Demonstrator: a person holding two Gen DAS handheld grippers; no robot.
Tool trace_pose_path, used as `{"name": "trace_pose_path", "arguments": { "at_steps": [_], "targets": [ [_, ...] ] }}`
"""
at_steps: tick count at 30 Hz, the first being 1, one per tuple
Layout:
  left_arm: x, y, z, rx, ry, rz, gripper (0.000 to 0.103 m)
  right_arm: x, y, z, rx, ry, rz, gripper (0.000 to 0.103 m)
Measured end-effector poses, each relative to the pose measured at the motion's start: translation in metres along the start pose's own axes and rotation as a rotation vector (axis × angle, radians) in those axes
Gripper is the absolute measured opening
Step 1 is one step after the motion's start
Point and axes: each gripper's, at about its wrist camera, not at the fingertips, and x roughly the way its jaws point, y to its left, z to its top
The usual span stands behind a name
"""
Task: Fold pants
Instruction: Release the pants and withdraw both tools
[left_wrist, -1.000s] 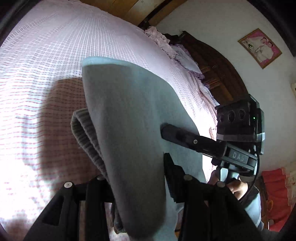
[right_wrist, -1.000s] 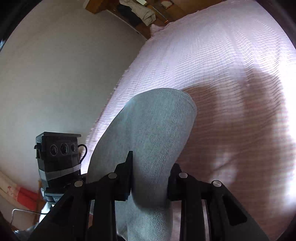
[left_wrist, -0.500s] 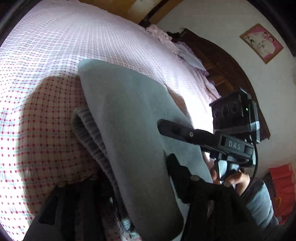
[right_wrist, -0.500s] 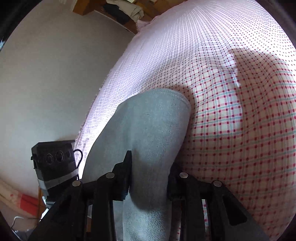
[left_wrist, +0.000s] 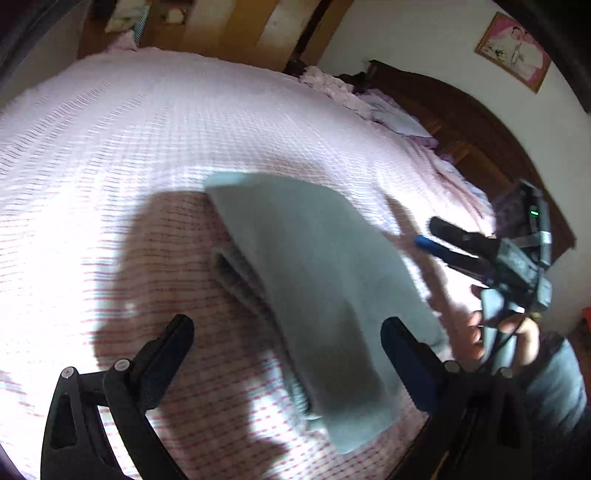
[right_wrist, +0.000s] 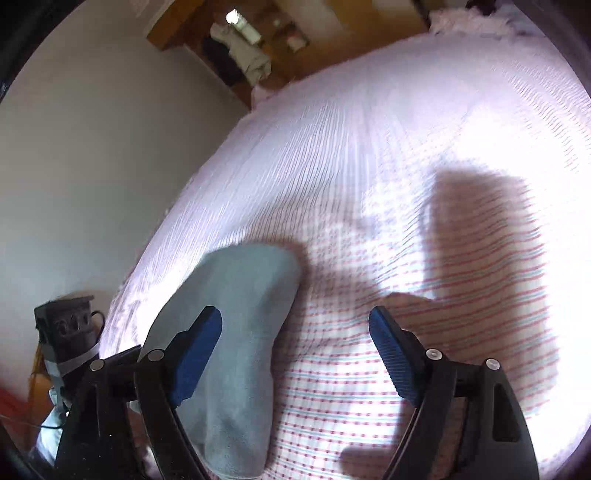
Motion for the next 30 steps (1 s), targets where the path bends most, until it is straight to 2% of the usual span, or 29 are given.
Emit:
{"name": "trace_pose_path", "arguments": {
  "at_steps": [2,7,14,16,17,22,26,30],
  "targets": [
    [-0.007,0.003,-0.001,-0.005,-0.016,0.048,0.103,-0.013,0.006,-0.002,-0.035,-0.070,-0.020,0.094],
    [-0.031,0.000,-0.005,0.009,-0.094,0.091,0.103,-0.054,0.022,-0.014,-0.108,-0.198,-0.102,0.095],
    [-0.081,-0.012,-0.016,0.008,-0.160,0.081,0.103,-0.086,0.071,-0.042,-0.161,-0.211,-0.098,0.096],
    [-0.096,-0.015,-0.024,0.011,-0.174,0.072,0.103,-0.098,0.088,-0.055,-0.208,-0.225,-0.102,0.096],
    [-0.103,-0.018,-0.028,0.012,-0.179,0.068,0.103,-0.089,0.095,-0.061,-0.239,-0.232,-0.111,0.096],
    [-0.135,-0.033,-0.053,0.033,-0.206,0.054,0.103,-0.105,0.135,-0.097,-0.404,-0.290,-0.188,0.096],
    [-0.142,-0.049,-0.073,0.095,-0.220,0.089,0.103,-0.116,0.154,-0.117,-0.433,-0.316,-0.219,0.096],
    [-0.129,-0.059,-0.090,0.137,-0.211,0.125,0.103,-0.121,0.158,-0.130,-0.430,-0.332,-0.258,0.096]
  ]
}}
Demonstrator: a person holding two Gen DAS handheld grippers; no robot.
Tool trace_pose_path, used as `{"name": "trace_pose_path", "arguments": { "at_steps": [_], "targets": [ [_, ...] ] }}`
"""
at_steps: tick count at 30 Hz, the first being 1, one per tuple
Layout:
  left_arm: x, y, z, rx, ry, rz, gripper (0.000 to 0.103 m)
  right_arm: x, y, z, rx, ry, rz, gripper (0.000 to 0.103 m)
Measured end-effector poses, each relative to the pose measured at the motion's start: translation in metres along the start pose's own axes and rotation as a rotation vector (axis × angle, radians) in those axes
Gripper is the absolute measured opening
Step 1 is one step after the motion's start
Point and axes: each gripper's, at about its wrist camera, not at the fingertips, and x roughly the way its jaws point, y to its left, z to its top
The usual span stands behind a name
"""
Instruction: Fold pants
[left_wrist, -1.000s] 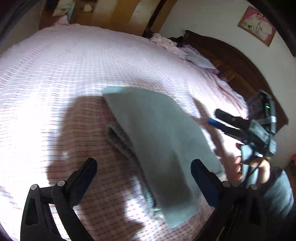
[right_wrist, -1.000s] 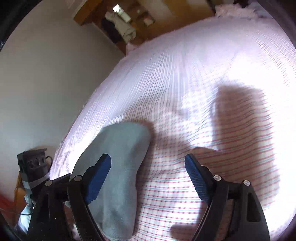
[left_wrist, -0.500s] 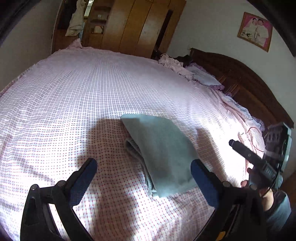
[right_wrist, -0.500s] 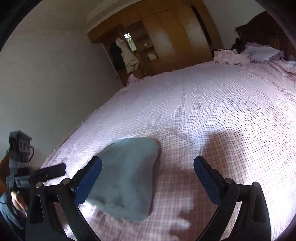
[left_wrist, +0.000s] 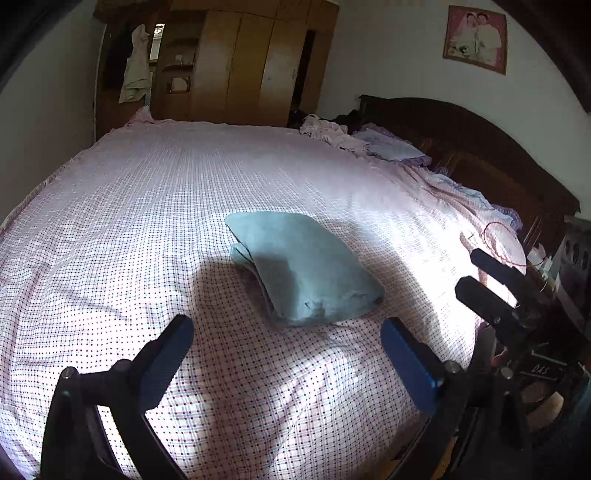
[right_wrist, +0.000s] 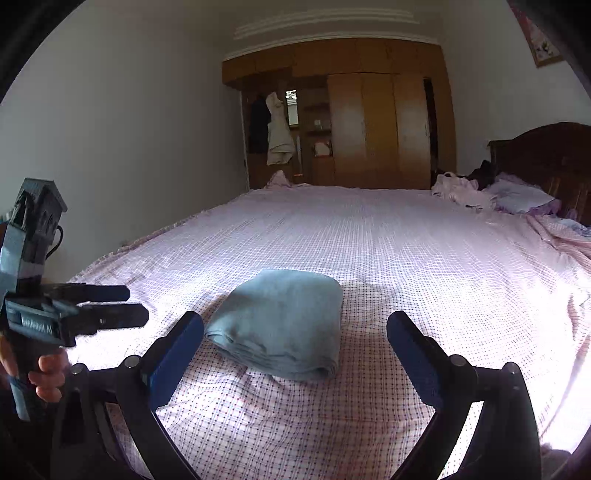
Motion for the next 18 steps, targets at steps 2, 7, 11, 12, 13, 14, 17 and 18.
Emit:
{"name": "trace_pose_path", "arguments": {
  "at_steps": [2,7,11,12,13,14,17,18],
  "targets": [
    [0.007,-0.002,-0.008,0.010,0.012,-0.004,0.103,0.002,-0.001,-0.004,0.012,0.022,-0.006,0.096],
    [0.019,0.001,-0.021,-0.027,0.032,0.028,0.103,0.012,-0.004,-0.021,0.062,0.099,0.013,0.096],
    [0.022,0.007,-0.032,-0.054,0.045,0.030,0.103,0.020,-0.003,-0.038,0.077,0.143,0.023,0.096],
    [0.022,0.008,-0.035,-0.057,0.048,0.027,0.103,0.021,-0.003,-0.041,0.079,0.150,0.025,0.096],
    [0.023,0.008,-0.037,-0.059,0.051,0.023,0.103,0.023,-0.003,-0.044,0.080,0.154,0.025,0.096],
    [0.024,0.007,-0.037,-0.060,0.055,0.022,0.103,0.024,-0.004,-0.046,0.084,0.157,0.024,0.096],
    [0.027,0.005,-0.041,-0.051,0.058,0.040,0.103,0.027,-0.008,-0.051,0.106,0.165,0.022,0.096],
    [0.028,0.005,-0.041,-0.049,0.059,0.052,0.103,0.027,-0.008,-0.052,0.109,0.167,0.021,0.096]
  ]
}}
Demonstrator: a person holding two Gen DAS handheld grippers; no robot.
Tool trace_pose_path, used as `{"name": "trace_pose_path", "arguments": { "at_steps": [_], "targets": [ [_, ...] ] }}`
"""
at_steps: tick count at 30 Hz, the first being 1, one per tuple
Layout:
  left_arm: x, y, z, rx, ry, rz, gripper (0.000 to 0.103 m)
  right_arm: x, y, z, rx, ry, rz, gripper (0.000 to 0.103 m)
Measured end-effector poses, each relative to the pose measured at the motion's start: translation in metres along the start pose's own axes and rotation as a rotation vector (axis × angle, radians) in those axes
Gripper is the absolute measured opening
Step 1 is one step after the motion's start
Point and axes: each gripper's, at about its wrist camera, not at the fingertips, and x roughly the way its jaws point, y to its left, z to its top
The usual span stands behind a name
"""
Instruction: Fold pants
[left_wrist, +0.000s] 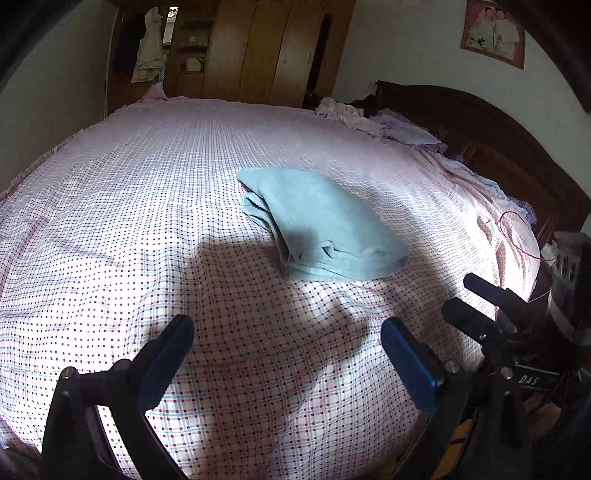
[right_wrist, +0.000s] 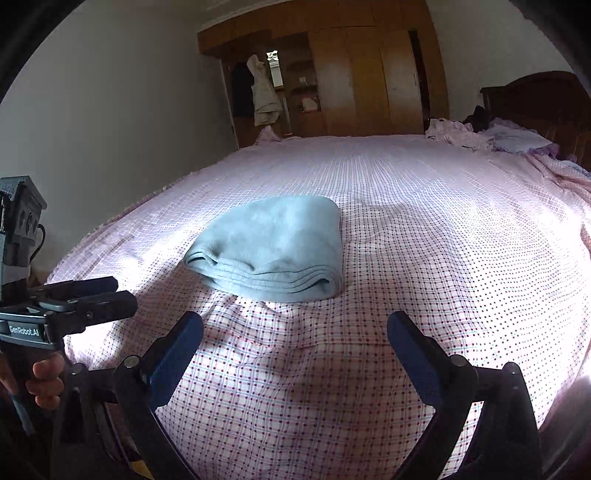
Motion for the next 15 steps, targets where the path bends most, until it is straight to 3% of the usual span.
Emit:
{"name": "trace_pose_path", "arguments": {
  "at_steps": [15],
  "targets": [
    [0.0096,0.0028,-0.0019,-0.020,0.028,0.007,0.103,0.0031,0.0005,-0.0084,0.005,0.026,0.007,0.096]
  ]
}}
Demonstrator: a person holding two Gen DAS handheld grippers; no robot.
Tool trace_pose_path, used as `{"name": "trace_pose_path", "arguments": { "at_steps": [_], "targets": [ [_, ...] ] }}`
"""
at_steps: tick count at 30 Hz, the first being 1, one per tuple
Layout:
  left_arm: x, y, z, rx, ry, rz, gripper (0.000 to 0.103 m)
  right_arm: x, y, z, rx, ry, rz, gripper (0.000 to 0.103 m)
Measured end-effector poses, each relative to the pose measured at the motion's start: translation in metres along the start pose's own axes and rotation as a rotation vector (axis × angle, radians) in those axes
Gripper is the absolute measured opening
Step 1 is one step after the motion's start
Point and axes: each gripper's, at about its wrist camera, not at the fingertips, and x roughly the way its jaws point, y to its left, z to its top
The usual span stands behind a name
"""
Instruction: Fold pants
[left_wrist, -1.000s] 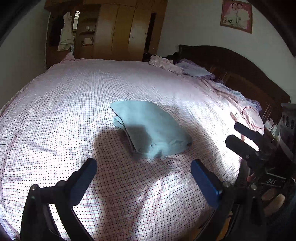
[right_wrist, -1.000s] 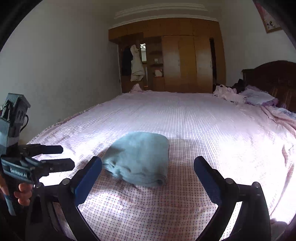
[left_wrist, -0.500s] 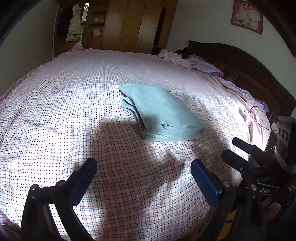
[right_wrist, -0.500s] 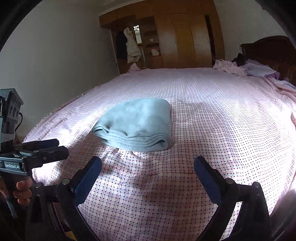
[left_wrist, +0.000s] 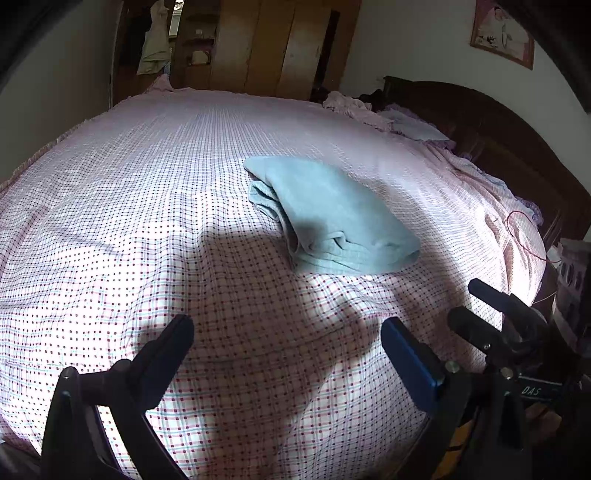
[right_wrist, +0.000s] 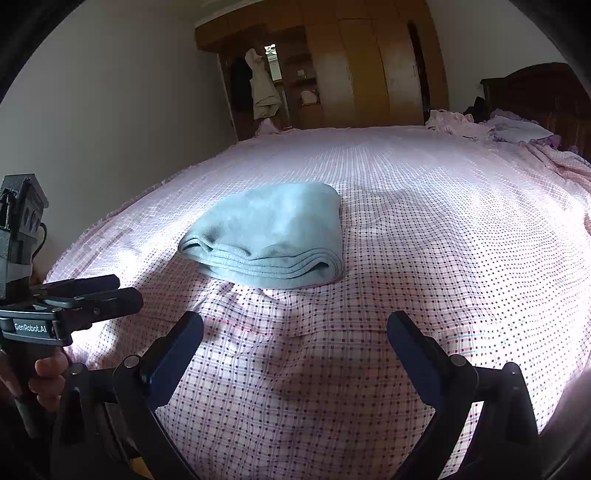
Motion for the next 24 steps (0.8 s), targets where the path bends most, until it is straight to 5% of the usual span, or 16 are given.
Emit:
{"name": "trace_pose_path", "arguments": {
  "at_steps": [24],
  "targets": [
    [0.0024,-0.0030,0.0011,0.000,0.016,-0.015,0.103,-0.0043,-0.0046,-0.0006,0.025,-0.012,0.017,0.096]
  ]
}}
